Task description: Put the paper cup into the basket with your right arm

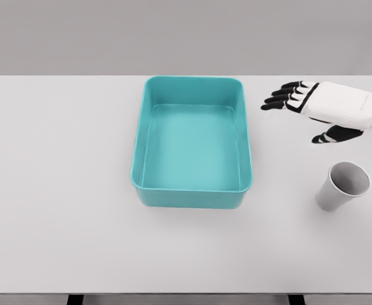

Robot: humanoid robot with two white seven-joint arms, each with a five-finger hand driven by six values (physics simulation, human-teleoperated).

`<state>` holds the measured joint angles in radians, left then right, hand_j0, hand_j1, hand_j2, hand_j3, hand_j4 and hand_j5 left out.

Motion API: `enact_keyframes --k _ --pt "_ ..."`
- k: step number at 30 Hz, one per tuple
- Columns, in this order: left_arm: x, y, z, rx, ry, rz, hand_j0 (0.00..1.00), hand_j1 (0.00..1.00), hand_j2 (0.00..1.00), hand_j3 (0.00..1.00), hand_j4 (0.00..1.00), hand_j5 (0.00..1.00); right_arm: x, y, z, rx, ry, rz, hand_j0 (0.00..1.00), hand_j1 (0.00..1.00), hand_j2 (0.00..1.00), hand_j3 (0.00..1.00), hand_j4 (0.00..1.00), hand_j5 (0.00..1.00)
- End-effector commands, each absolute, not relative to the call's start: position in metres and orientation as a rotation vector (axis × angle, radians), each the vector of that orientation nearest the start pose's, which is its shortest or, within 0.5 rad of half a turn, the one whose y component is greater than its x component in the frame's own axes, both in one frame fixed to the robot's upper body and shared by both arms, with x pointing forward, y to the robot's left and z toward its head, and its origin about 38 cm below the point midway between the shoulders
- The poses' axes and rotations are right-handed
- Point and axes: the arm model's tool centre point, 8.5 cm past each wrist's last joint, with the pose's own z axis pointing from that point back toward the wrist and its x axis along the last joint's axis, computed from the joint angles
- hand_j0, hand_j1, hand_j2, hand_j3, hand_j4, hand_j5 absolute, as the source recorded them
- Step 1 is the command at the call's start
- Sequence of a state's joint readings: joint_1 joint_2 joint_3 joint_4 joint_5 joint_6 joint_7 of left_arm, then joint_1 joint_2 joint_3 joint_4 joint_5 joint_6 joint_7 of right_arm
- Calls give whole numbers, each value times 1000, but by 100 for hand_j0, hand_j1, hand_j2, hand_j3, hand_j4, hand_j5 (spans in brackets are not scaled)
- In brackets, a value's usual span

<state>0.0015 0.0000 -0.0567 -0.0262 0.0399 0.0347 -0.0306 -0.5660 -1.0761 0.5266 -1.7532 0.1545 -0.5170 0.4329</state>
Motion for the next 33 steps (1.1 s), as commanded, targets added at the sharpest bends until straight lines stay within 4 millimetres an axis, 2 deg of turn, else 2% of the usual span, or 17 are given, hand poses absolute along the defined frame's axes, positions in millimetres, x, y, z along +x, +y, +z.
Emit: enact_keyframes --k 1,6,7,9,10,11,13,17,20,22,26,30,33 --pt "5 269 -263 56 10 -16 100 100 100 100 100 100 382 -319 307 -454 -1622 2012 100 100 100 100 100 100" --pt "5 269 -263 56 10 -16 100 100 100 100 100 100 383 -321 309 -467 -1622 2009 100 100 100 100 100 100" --pt "5 269 -263 56 10 -16 100 100 100 100 100 100 383 -324 318 -498 -1647 1995 100 100 100 100 100 100" --pt "5 269 -263 56 10 -16 100 100 100 100 100 100 382 -327 323 -513 -1746 1899 100 100 100 100 100 100" --pt "4 269 -263 56 12 -16 100 100 100 100 100 100 379 -332 319 -505 -1779 1836 100 100 100 100 100 100" --pt "5 269 -263 56 10 -16 100 100 100 100 100 100 372 -346 316 -460 -1852 1687 100 100 100 100 100 100" --pt "4 269 -263 56 12 -16 100 100 100 100 100 100 359 -365 319 -335 -1893 1562 100 100 100 100 100 100" --pt "5 269 -263 56 10 -16 100 100 100 100 100 100 356 -368 324 -252 -1920 1518 100 100 100 100 100 100" --pt "5 269 -263 56 10 -16 100 100 100 100 100 100 339 -395 318 -159 -1968 1315 100 100 100 100 100 100" --pt "4 269 -263 56 12 -16 100 100 100 100 100 100 333 -401 312 -104 -1977 1248 100 100 100 100 100 100" --pt "4 269 -263 56 12 -16 100 100 100 100 100 100 329 -406 320 -25 -2029 1175 100 100 100 100 100 100" --pt "5 269 -263 56 10 -16 100 100 100 100 100 100 316 -419 300 127 -2017 984 100 100 100 100 100 100" --pt "4 269 -263 56 12 -16 100 100 100 100 100 100 310 -423 283 146 -1951 957 100 100 100 100 100 100"
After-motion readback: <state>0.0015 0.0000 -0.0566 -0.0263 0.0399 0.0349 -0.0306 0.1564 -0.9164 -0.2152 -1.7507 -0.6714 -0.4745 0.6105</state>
